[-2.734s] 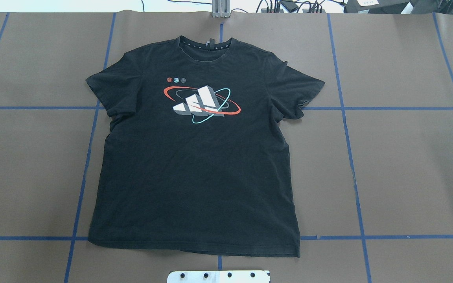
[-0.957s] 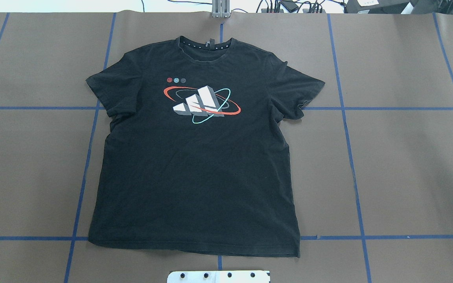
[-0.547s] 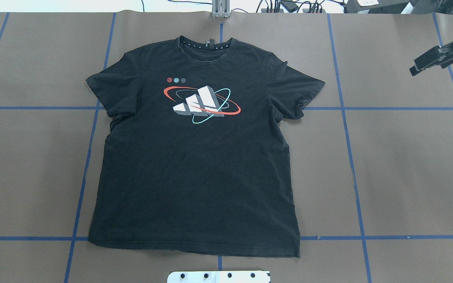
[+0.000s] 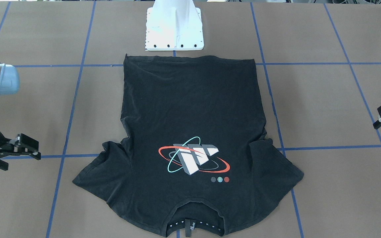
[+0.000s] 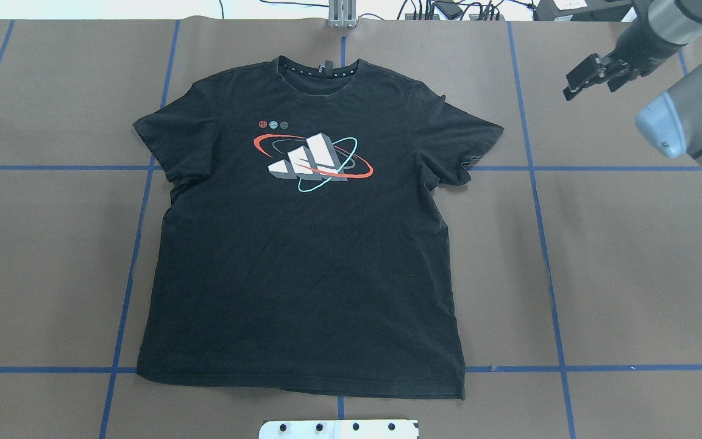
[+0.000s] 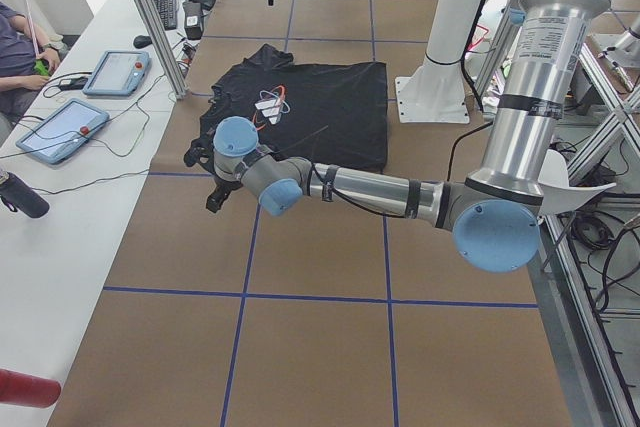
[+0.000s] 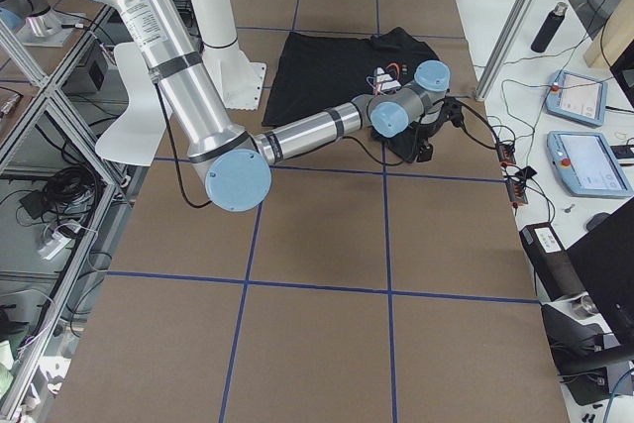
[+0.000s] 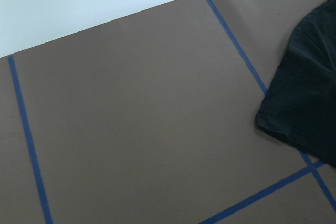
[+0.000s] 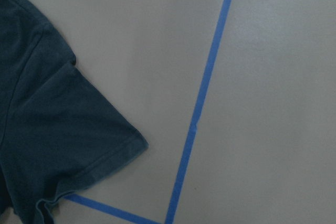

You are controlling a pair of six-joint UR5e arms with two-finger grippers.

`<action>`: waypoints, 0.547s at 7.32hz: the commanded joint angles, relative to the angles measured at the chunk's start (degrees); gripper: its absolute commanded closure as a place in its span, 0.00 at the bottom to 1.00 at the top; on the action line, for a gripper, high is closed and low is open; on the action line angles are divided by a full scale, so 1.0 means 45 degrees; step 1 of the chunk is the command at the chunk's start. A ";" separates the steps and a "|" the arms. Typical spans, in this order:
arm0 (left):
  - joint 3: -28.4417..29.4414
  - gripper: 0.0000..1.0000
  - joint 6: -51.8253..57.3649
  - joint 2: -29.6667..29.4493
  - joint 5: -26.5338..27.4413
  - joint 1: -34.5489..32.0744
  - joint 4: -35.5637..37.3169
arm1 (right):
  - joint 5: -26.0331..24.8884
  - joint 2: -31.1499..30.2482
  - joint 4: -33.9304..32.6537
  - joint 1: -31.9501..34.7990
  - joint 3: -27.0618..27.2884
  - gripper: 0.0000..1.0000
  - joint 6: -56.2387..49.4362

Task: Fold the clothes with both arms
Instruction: 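Move the right gripper to the sleeve nearest it and grasp it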

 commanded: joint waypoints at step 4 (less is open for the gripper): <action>0.0041 0.00 -0.0140 -0.0002 0.0005 0.0303 -0.0080 | -0.2889 0.1379 0.5432 -0.2313 -0.3930 0.08 0.4006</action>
